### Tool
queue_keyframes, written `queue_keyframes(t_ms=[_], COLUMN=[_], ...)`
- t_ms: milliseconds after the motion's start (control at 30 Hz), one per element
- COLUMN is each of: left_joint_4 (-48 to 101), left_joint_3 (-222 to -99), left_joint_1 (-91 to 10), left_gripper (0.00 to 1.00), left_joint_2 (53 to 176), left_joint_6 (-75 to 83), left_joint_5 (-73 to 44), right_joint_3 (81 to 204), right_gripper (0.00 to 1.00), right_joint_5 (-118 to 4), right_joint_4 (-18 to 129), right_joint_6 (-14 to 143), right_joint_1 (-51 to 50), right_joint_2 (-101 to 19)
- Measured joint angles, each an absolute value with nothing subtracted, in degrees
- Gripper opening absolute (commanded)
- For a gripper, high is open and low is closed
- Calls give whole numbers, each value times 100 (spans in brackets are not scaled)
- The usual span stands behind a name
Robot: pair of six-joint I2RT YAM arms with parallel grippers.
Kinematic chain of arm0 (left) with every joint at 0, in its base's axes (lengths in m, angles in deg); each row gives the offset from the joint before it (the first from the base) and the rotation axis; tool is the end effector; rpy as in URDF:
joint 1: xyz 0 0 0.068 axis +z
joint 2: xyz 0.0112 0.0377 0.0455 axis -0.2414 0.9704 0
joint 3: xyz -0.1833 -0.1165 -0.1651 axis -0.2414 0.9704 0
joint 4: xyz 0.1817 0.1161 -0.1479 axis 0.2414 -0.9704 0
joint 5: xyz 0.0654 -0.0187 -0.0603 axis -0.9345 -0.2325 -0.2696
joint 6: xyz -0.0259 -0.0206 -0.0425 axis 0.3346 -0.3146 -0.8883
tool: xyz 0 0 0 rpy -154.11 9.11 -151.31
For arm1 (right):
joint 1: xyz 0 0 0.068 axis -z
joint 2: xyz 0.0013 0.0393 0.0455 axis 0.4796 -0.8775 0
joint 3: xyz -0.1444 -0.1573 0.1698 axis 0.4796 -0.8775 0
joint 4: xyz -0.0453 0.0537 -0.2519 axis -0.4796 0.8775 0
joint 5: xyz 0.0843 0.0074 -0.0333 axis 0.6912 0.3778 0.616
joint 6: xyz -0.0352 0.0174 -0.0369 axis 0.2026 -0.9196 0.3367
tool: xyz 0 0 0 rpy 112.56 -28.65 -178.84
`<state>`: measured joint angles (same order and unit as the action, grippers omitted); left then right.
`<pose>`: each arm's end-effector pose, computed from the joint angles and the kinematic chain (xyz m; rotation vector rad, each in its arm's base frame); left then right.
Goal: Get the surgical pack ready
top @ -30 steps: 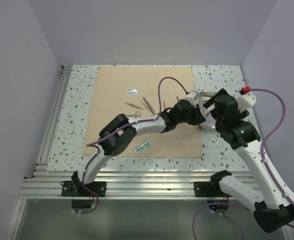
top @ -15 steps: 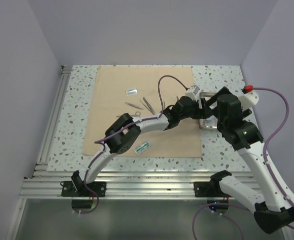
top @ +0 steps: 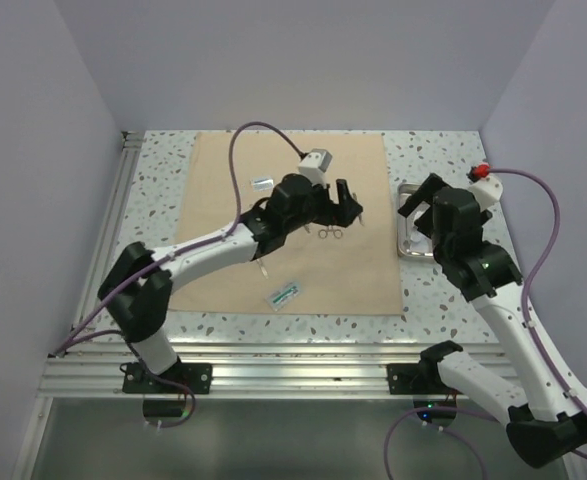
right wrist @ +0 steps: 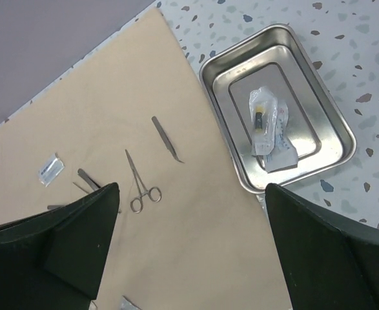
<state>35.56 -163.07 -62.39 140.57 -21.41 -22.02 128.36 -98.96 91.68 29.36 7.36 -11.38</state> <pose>0.2815 -0.3181 0.2827 0.2037 1.9800 -1.0226 0.1736 0.0462 0.3753 0.7051 1.8210 0.1187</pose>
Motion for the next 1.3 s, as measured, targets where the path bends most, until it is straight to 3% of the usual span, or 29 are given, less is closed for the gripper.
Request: queue_keyframes(t_ms=[133,167,367,700,1300], left_joint_4=[2975,2776,1652,787,940], left_joint_3=[-15380,-15144,-14366,-14143,-13669], left_joint_1=[-6141,-6165,-6213,-6215,-6530], left_gripper=[94,100,100,92,80], left_joint_2=[12789,12551,12228,12446,12945], left_joint_6=[-1431,-1282,-550,-67,152], left_joint_5=[-2546,-2596,-2764,-3230,-2790], right_joint_3=[12774,12735,12328,12193,12082], right_gripper=[99,99,99,99,98], right_joint_5=[-9413,-9297,-8567,-8095,-7970], right_joint_4=[9008,8973,8704,8392,8267], right_joint_6=[3262,3330,3706,3948,4003], right_joint_1=[736,736,736,736,736], right_joint_2=[-1365,-1413,-1510,-1573,-1597])
